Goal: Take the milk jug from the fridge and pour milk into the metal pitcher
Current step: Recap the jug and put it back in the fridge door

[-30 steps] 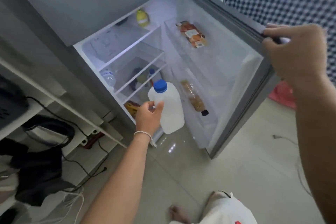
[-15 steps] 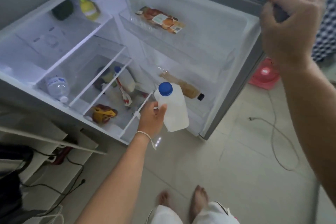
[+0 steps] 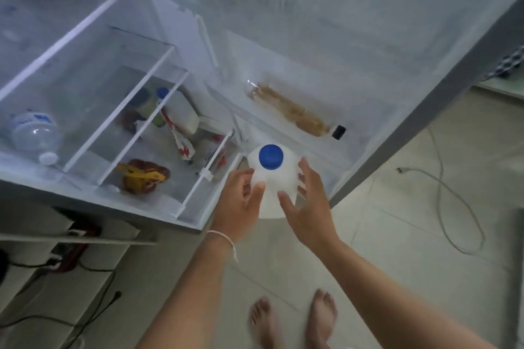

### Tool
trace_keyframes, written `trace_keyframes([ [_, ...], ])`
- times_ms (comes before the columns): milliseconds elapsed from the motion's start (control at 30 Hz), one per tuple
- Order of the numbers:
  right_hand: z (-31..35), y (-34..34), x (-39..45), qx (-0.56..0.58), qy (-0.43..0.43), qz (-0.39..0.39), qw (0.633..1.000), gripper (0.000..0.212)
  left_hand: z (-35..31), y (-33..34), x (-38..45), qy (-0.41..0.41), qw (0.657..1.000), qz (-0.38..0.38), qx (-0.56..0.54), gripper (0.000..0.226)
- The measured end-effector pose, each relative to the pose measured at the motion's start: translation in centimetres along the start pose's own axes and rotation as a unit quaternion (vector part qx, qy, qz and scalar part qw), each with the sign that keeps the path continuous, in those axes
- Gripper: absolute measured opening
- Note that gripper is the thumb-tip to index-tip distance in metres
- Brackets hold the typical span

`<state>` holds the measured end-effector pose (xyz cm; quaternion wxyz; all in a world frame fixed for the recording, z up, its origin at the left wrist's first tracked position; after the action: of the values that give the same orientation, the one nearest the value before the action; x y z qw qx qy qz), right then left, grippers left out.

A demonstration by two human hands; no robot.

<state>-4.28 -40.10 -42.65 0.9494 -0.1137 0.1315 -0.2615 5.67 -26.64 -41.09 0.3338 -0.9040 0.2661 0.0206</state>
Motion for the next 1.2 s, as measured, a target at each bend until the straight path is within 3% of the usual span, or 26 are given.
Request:
trace_keyframes([
  [133, -4.7, 1.9, 3.3, -0.003, 0.02, 0.001, 1.0, 0.08, 3.1, 1.8, 2.5, 0.014, 1.0, 0.013, 0.022, 0.054],
  [333, -9.2, 2.6, 4.0, 0.036, 0.026, -0.081, 0.996, 0.083, 5.1, 4.5, 6.6, 0.071, 0.996, 0.046, 0.027, 0.041],
  [500, -11.4, 2.4, 3.5, 0.063, 0.008, -0.168, 0.984, 0.085, 5.7, 6.0, 8.6, 0.158, 0.977, 0.114, 0.083, 0.047],
  [667, -13.6, 1.6, 4.5, 0.046, -0.02, -0.238, 0.97, 0.086, 5.7, 8.2, 10.5, 0.142, 0.976, 0.167, 0.011, 0.047],
  [800, -15.7, 0.6, 6.3, 0.018, -0.039, -0.277, 0.96, 0.085, 5.8, 10.8, 12.6, 0.145, 0.97, 0.193, 0.039, 0.053],
  [967, -18.5, -0.3, 8.2, -0.022, -0.023, -0.275, 0.961, 0.084, 6.4, 14.2, 14.5, 0.12, 0.957, 0.239, 0.116, 0.059],
  [1200, -20.4, -1.1, 10.9, 0.004, 0.055, -0.23, 0.972, 0.082, 6.9, 17.7, 16.0, 0.11, 0.961, 0.195, 0.164, 0.031],
])
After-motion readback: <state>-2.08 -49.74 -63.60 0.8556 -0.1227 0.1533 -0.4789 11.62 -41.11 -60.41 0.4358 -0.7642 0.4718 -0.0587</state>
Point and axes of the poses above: each hand's wrist, its own x-axis towards the middle knuckle, its own y-axis out of the palm, z = x × y, the point moved 2 cm from there along x, towards the middle knuckle, and after that the axes turned 8 degrees about x, right-handed, at the moved point
